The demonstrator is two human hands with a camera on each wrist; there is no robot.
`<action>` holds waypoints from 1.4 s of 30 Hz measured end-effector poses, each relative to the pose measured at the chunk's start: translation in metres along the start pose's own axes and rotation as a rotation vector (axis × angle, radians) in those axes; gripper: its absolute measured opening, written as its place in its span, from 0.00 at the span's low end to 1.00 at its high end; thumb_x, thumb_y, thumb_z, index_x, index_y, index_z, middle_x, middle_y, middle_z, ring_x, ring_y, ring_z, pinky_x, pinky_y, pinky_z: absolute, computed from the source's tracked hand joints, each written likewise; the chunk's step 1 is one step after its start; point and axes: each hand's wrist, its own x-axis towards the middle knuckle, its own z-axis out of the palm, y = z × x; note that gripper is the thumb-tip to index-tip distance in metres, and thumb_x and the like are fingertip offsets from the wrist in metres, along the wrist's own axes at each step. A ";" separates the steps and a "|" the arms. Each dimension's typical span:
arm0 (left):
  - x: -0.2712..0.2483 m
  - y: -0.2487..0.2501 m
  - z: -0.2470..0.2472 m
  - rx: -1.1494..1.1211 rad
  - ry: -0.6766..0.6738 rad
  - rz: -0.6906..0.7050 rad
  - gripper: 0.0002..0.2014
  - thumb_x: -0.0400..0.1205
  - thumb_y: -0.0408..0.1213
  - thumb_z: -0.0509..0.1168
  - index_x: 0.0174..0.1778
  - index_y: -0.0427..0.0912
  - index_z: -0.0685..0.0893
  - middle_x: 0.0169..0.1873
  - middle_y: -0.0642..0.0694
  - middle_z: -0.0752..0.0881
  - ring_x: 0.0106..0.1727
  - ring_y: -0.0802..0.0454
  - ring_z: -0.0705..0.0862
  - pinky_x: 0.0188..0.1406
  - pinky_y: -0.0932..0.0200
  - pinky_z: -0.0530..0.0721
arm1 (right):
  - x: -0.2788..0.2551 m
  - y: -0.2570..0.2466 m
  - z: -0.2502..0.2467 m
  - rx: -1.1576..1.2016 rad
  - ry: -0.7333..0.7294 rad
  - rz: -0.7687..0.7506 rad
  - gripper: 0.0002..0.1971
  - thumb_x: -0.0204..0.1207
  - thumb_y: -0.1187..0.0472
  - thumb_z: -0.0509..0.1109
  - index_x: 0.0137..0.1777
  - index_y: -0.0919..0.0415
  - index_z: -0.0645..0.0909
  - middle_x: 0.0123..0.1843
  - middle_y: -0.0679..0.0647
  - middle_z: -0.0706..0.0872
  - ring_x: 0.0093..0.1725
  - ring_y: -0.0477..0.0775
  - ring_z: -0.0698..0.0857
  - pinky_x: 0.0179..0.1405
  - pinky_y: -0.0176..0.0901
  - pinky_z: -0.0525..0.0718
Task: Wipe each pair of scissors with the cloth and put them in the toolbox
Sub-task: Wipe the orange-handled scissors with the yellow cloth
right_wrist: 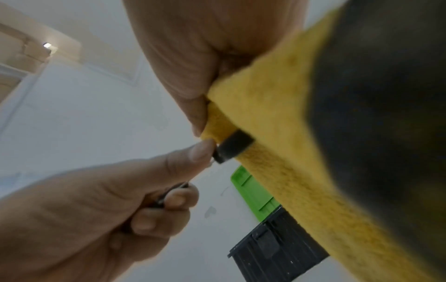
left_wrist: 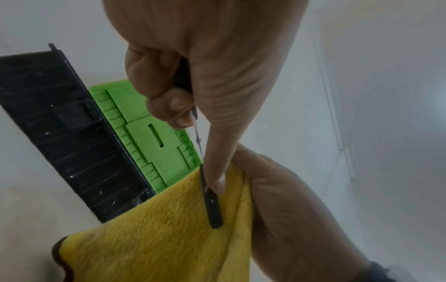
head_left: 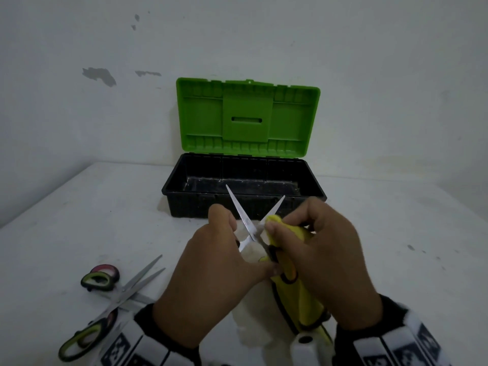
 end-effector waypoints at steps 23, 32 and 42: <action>0.001 -0.003 0.002 0.003 -0.042 0.076 0.35 0.53 0.59 0.81 0.40 0.58 0.62 0.29 0.57 0.72 0.26 0.62 0.76 0.23 0.73 0.73 | 0.007 -0.002 0.003 -0.239 -0.190 -0.300 0.08 0.70 0.48 0.71 0.42 0.47 0.89 0.36 0.34 0.85 0.36 0.34 0.78 0.41 0.32 0.80; 0.000 -0.003 -0.003 -0.045 -0.027 0.081 0.38 0.50 0.62 0.83 0.41 0.55 0.64 0.26 0.54 0.74 0.26 0.68 0.74 0.25 0.72 0.74 | 0.015 0.004 -0.014 -0.104 -0.107 -0.090 0.03 0.72 0.54 0.78 0.40 0.48 0.87 0.35 0.37 0.86 0.41 0.38 0.84 0.36 0.22 0.78; -0.003 0.005 -0.006 -0.019 -0.050 0.079 0.36 0.51 0.62 0.83 0.40 0.55 0.64 0.27 0.54 0.74 0.24 0.61 0.69 0.26 0.72 0.73 | 0.013 0.008 -0.020 -0.061 -0.059 -0.039 0.06 0.71 0.53 0.79 0.36 0.50 0.85 0.33 0.37 0.85 0.39 0.38 0.84 0.34 0.22 0.75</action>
